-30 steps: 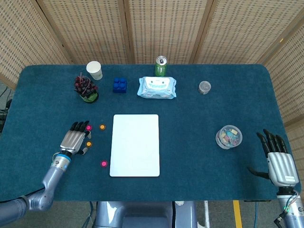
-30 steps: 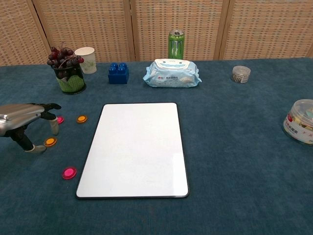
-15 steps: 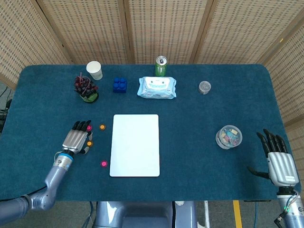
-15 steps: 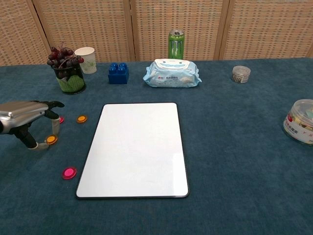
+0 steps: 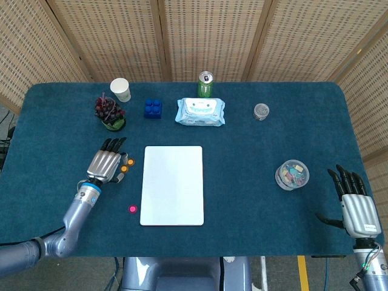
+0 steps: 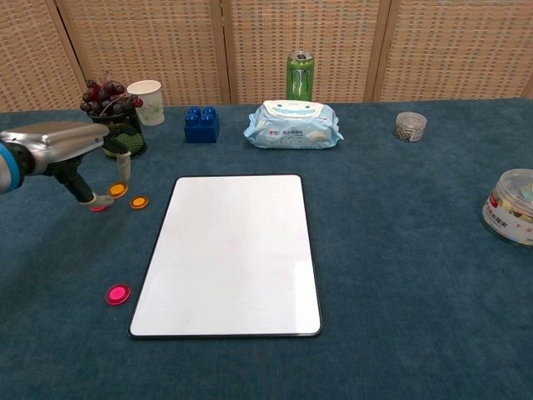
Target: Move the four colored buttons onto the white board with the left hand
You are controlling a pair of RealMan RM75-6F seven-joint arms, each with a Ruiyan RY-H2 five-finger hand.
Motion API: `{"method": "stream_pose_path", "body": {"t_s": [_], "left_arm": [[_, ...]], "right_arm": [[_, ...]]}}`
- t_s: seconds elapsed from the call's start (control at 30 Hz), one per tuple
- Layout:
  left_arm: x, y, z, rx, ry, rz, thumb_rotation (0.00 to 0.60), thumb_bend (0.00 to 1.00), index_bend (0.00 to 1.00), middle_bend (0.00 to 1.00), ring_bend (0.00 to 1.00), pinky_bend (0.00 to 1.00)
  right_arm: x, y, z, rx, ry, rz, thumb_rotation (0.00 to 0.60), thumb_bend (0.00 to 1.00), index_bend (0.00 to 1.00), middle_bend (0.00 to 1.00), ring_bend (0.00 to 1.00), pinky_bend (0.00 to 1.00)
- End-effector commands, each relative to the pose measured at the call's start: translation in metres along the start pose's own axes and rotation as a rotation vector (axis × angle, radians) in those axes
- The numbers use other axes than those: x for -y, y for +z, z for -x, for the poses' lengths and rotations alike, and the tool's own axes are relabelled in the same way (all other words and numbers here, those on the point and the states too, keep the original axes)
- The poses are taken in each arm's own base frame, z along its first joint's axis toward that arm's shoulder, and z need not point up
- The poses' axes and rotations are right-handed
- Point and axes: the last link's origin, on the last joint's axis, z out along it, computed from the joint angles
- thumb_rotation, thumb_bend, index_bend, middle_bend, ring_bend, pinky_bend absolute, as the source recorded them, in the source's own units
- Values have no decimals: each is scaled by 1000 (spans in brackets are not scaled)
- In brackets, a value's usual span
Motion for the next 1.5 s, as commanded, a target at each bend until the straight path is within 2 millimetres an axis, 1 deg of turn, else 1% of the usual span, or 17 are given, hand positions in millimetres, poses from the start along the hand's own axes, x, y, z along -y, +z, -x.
{"method": "stream_pose_path", "body": {"t_s": [0.03, 0.2, 0.27, 0.37, 0.5, 0.53, 0.6, 0.63, 0.67, 0.73, 0.77, 0.9, 1.03, 1.17, 1.3, 1.4, 1.5], "left_arm": [[-21, 18, -6, 15, -10, 20, 600, 330, 485, 0, 0, 0], [-42, 43, -2, 56, -57, 20, 600, 329, 485, 0, 0, 0], [-50, 53, 0, 56, -49, 21, 600, 329, 485, 0, 0, 0], [-59, 63, 4, 53, -43, 21, 600, 328, 485, 0, 0, 0], [-68, 71, 11, 52, -40, 7, 600, 318, 478, 0, 0, 0], [-69, 73, 13, 50, -35, 4, 600, 309, 437, 0, 0, 0], [-73, 74, 15, 52, -34, 1, 600, 290, 292, 0, 0, 0], [-75, 75, 15, 54, -38, 0, 600, 281, 186, 0, 0, 0], [-76, 75, 16, 57, -41, -1, 600, 275, 103, 0, 0, 0], [-76, 76, 16, 61, -45, -1, 600, 272, 28, 0, 0, 0], [-76, 75, 16, 63, -48, -1, 600, 272, 14, 0, 0, 0], [-70, 72, 14, 64, -51, -5, 600, 293, 31, 0, 0, 0], [-56, 66, 11, 50, -39, -24, 600, 308, 151, 0, 0, 0], [-34, 60, 11, 45, -30, -61, 600, 316, 238, 0, 0, 0], [-17, 56, 13, 46, -43, -86, 600, 324, 260, 0, 0, 0], [-9, 56, 14, 50, -46, -94, 600, 329, 266, 0, 0, 0], [-4, 56, 18, 59, -41, -99, 600, 334, 295, 0, 0, 0]], "right_arm": [[0, 0, 0, 1, 1, 2, 600, 53, 10, 0, 0, 0], [-1, 1, 0, 6, 5, 5, 600, 53, 10, 0, 0, 0], [-1, 1, 1, 10, 10, 7, 600, 53, 10, 0, 0, 0], [-1, 1, 1, 13, 13, 9, 600, 53, 10, 0, 0, 0], [-1, 2, 1, 17, 19, 10, 600, 53, 10, 0, 0, 0], [-1, 2, 1, 17, 20, 11, 600, 53, 10, 0, 0, 0], [-1, 2, 1, 18, 23, 11, 600, 53, 10, 0, 0, 0], [-1, 2, 1, 19, 24, 11, 600, 53, 10, 0, 0, 0], [-1, 2, 1, 19, 25, 12, 600, 53, 10, 0, 0, 0], [-2, 2, 1, 20, 28, 12, 600, 53, 10, 0, 0, 0], [-2, 2, 1, 20, 28, 12, 600, 53, 10, 0, 0, 0], [-1, 2, 0, 19, 30, 11, 600, 53, 10, 0, 0, 0], [-1, 2, 0, 18, 30, 11, 600, 53, 10, 0, 0, 0], [-1, 2, 0, 20, 26, 8, 600, 53, 10, 0, 0, 0], [0, 2, 0, 19, 25, 8, 600, 53, 10, 0, 0, 0], [0, 1, 0, 19, 22, 8, 600, 53, 10, 0, 0, 0], [0, 2, 0, 20, 22, 10, 600, 53, 10, 0, 0, 0]]}}
